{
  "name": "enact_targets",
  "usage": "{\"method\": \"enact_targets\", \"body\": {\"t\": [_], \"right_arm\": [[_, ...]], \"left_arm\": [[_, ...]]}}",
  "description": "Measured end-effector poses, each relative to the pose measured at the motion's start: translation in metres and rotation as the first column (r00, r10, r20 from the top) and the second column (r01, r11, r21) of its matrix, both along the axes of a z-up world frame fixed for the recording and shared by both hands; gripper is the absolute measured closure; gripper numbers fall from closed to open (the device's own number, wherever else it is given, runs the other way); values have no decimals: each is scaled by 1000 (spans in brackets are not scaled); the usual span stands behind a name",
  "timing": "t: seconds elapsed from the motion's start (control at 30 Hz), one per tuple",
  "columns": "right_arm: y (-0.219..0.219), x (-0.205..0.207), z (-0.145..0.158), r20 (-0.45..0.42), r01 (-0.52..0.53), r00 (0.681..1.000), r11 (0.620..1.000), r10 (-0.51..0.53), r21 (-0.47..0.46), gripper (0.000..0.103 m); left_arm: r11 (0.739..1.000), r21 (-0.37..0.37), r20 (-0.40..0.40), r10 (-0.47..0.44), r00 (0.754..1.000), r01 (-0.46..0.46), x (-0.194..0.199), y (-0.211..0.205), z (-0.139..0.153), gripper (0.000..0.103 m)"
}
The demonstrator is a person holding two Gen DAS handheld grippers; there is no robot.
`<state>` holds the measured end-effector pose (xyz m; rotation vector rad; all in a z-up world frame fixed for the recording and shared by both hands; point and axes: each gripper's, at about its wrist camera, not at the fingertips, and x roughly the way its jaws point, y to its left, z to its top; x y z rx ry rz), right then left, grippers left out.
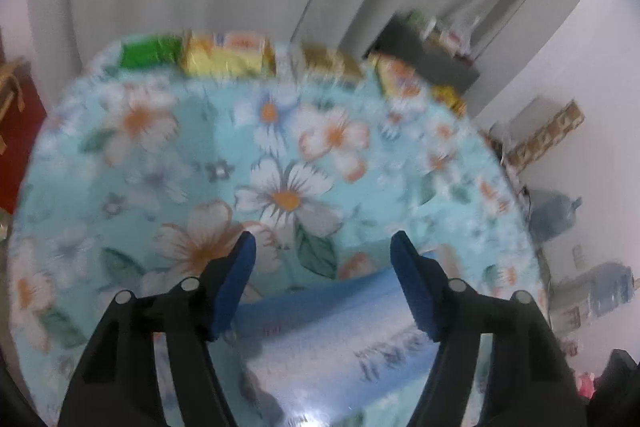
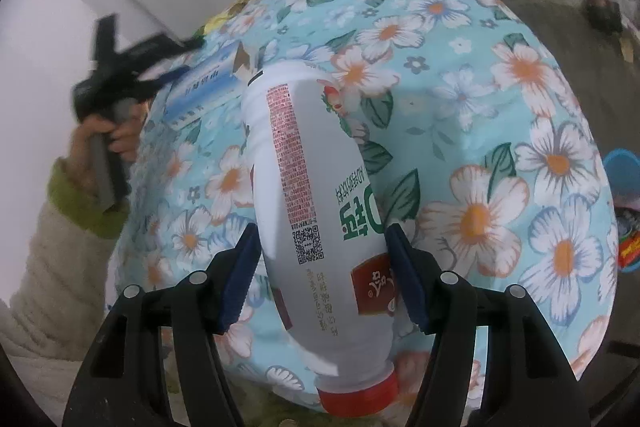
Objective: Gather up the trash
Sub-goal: 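Grasp the white drink bottle with the right tool while the left tool grasps the blue medicine box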
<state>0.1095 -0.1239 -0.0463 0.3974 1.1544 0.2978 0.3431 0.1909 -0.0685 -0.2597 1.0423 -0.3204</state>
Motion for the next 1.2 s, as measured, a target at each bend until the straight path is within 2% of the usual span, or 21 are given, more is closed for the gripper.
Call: {"method": "enact_targets", "body": {"t": [0.07, 0.23, 0.33, 0.4, 0.47, 0.57, 0.63, 0.7, 0.93, 1.07, 1.2], "right_arm": [[-2, -2, 0, -6, 13, 1000, 1000, -13, 7, 43], [-14, -4, -1, -30, 61, 998, 998, -60, 32, 42], [-17, -5, -1, -36, 85, 996, 996, -84, 34, 42], [-19, -7, -2, -44, 114, 993, 992, -112, 47, 42], [-20, -8, -2, -55, 137, 989, 989, -134, 59, 42], [-20, -8, -1, -69, 168, 984, 984, -164, 59, 42], [-19, -9, 1, -76, 185, 980, 982, -181, 48, 42], [-17, -9, 2, -81, 197, 978, 980, -194, 34, 42], [-7, -4, 4, -90, 213, 973, 977, -213, -12, 42], [-10, -5, 1, -91, 226, 971, 974, -223, 28, 41], [-16, -10, 0, -89, 230, 970, 972, -225, 55, 41]], "left_arm": [[1000, 12, 3, -15, 1000, 15, -2, 1, -5, 37], [989, -96, -27, -114, 993, 111, -36, 11, -2, 37], [972, -140, -52, -196, 979, 187, -60, 6, -4, 37], [952, -174, -69, -267, 961, 252, -76, 4, -5, 37], [939, -177, -73, -311, 948, 295, -84, -1, -2, 37], [933, -150, -53, -338, 940, 327, -87, -1, 7, 25], [930, -146, -45, -348, 937, 338, -83, -2, 11, 23], [924, -135, -51, -366, 929, 357, -78, -8, 11, 17], [916, -81, -87, -399, 913, 393, -69, -28, 2, 13], [925, -38, -72, -381, 922, 379, -72, -39, 1, 10], [946, 69, -81, -310, 947, 316, -77, -51, -5, 10]]}}
